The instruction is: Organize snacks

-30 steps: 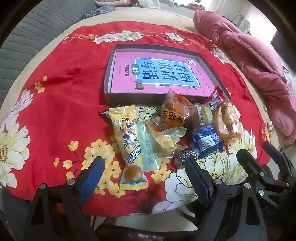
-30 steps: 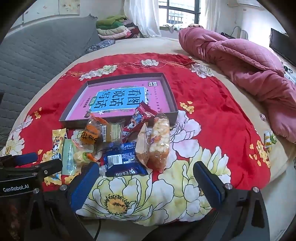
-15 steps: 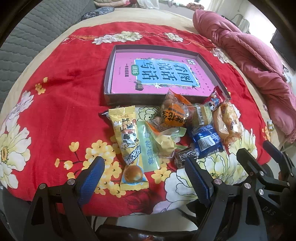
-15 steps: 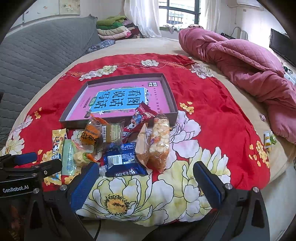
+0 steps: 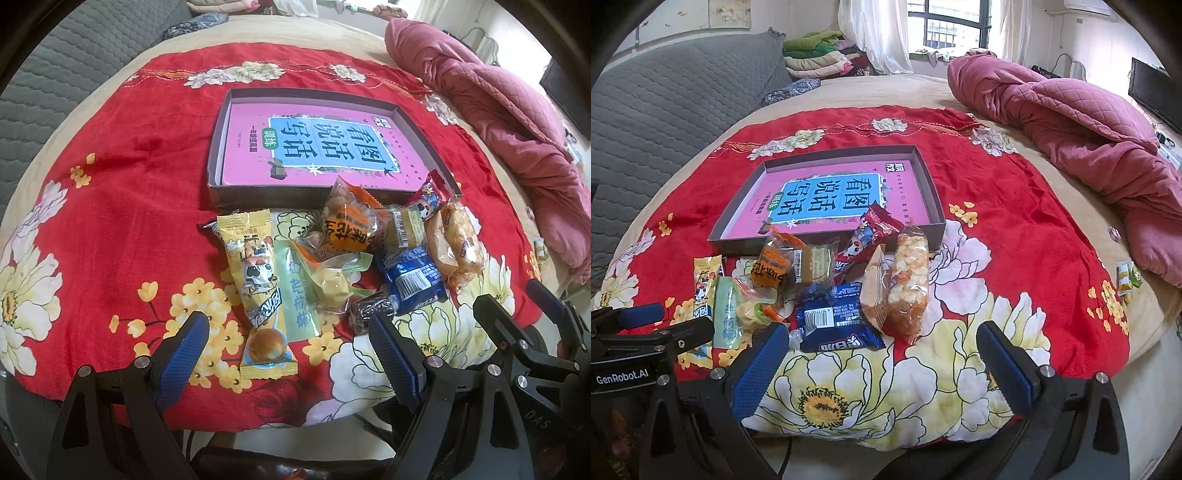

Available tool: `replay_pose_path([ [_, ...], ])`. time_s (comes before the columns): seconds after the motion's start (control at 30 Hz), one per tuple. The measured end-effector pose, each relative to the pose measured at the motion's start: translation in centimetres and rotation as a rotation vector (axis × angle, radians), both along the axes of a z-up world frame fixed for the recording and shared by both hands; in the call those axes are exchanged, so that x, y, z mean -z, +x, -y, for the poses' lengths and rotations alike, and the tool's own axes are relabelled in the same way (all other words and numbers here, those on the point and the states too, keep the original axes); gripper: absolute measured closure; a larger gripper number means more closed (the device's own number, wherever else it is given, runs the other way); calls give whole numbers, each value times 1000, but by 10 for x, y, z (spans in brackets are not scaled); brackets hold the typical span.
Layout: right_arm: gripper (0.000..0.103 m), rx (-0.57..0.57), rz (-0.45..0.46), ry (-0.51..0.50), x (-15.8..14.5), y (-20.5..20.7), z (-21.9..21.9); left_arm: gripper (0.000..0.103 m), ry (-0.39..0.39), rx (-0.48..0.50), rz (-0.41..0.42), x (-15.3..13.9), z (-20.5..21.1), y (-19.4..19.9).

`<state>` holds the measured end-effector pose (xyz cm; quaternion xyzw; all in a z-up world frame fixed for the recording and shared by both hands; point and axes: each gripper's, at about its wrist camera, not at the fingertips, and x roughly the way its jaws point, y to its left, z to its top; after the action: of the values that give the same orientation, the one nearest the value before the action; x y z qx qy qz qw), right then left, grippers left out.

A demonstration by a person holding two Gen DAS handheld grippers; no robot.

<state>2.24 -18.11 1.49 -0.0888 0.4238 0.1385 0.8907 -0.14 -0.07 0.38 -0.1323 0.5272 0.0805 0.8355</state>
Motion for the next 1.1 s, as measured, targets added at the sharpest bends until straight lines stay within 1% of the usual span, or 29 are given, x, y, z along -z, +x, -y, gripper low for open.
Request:
replay_pose_path([
  [0.4,1,0,-1,0,0,0,0,14,0,-1,0,0,0,0],
  [0.6,1,0,-3,9,0,1,0,14,-6,-18,-3,0,-8,-1],
  [0.83,1,7,-11,38,0,4,3,14,-44,-59,-17,4,-22,-5],
  [1.1,1,41,-29,84,0,15,13,14,-86,-120,-45,14,-42,-16],
])
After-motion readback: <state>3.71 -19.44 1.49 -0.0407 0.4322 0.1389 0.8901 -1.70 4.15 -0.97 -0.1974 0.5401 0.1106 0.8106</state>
